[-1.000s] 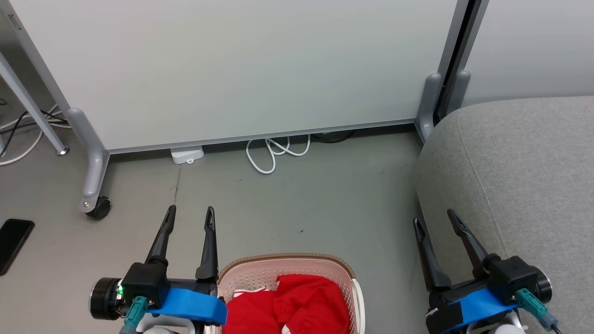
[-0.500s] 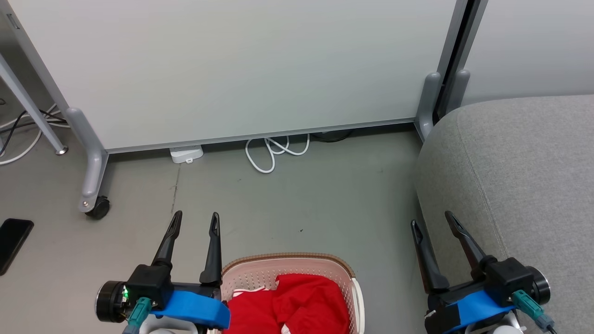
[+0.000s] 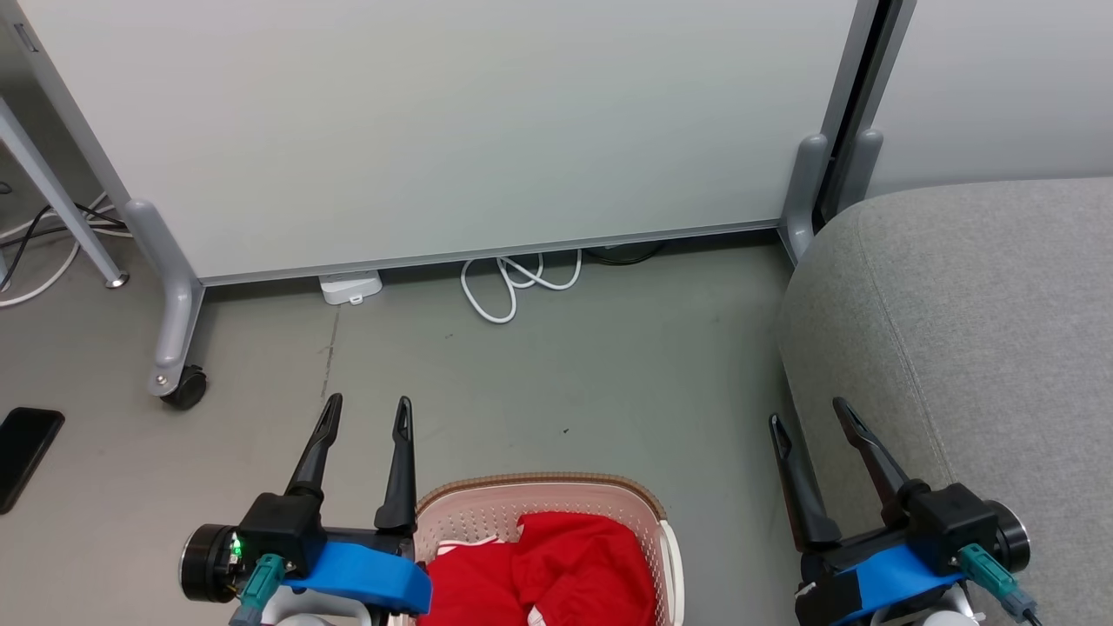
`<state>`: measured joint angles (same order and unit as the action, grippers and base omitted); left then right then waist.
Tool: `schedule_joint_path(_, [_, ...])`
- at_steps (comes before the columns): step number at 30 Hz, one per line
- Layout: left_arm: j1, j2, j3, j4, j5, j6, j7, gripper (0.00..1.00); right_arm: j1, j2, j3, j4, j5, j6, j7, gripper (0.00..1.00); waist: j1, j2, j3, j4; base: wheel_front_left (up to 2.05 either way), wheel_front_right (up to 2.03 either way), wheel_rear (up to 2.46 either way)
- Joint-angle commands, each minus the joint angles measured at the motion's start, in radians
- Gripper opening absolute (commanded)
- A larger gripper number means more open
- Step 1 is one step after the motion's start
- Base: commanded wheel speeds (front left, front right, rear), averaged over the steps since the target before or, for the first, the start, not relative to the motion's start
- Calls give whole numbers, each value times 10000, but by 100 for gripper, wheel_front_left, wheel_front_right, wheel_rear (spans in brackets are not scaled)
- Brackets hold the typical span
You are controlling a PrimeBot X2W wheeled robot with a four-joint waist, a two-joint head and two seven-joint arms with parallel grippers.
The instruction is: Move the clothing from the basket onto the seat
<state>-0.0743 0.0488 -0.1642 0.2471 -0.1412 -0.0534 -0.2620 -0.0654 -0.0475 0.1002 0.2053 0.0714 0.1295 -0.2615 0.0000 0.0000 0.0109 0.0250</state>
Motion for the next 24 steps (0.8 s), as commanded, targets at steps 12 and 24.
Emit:
schedule_joint_path(12, [-827, 171, -3, 520, 340, -460, -38, 100, -327, -52, 68, -153, -63, 22, -54, 100, 0, 0, 541, -220, 0, 0, 0])
schedule_joint_path(24, [-2796, 877, -1139, 2195, 620, -781, -39, 100, -1399, -45, 56, -549, -163, 20, -51, 100, 0, 0, 2478, -988, 0, 0, 0])
